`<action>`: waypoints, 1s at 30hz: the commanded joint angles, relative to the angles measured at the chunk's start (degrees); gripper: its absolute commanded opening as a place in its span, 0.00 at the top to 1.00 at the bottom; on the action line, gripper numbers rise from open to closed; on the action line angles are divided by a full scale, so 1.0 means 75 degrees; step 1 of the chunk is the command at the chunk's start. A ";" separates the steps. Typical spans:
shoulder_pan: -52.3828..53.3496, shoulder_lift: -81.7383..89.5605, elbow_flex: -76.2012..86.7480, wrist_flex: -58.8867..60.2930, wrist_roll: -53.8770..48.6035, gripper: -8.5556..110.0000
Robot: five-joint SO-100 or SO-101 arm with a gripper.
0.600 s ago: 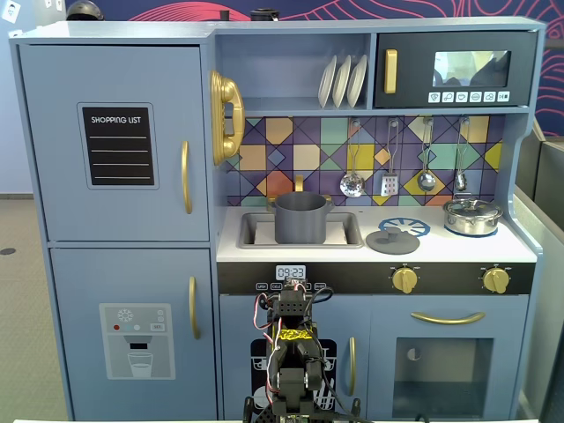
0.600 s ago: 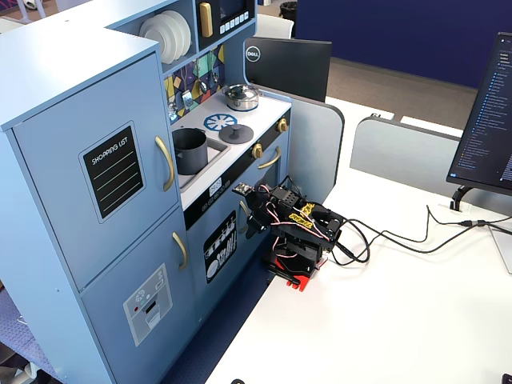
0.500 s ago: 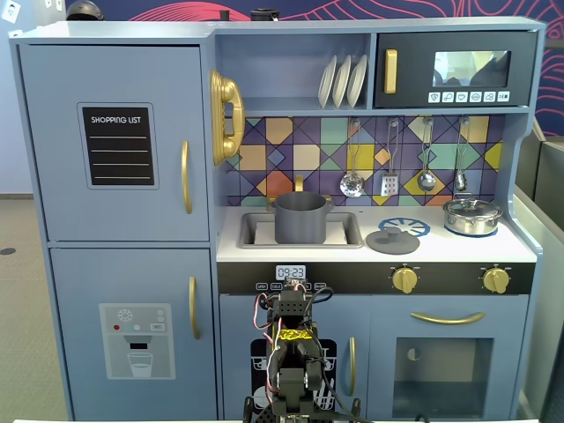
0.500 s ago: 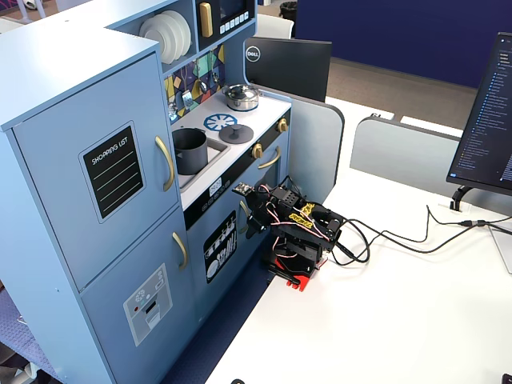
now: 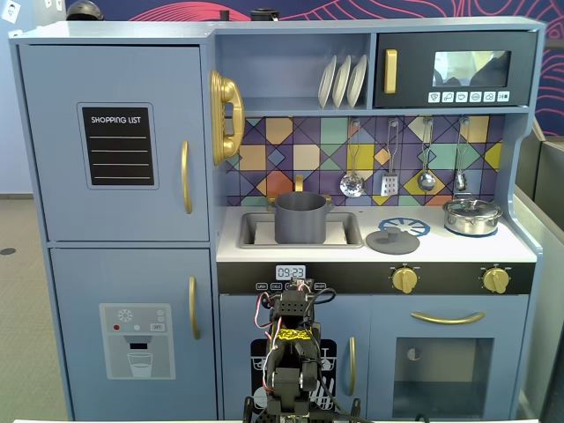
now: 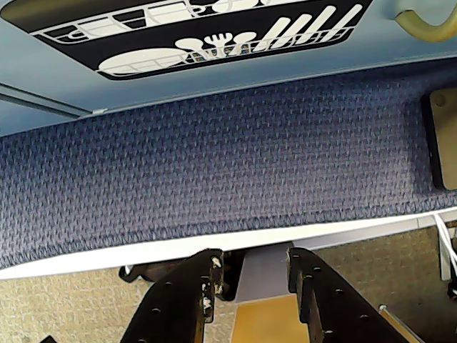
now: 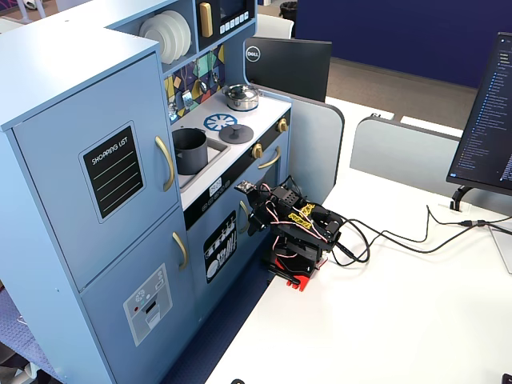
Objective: Pick up the lid from the counter and put it on the gray recipient
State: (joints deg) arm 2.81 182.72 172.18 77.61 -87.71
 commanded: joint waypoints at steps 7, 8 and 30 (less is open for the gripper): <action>0.0023 -0.0082 -0.1500 -0.1102 -0.0023 0.93; 0.0082 -0.0082 -0.1805 -0.1172 -0.0234 0.93; 0.3234 -0.2496 -0.3434 -0.9445 -0.0809 0.87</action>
State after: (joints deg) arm 21.71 171.47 148.97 22.94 -95.54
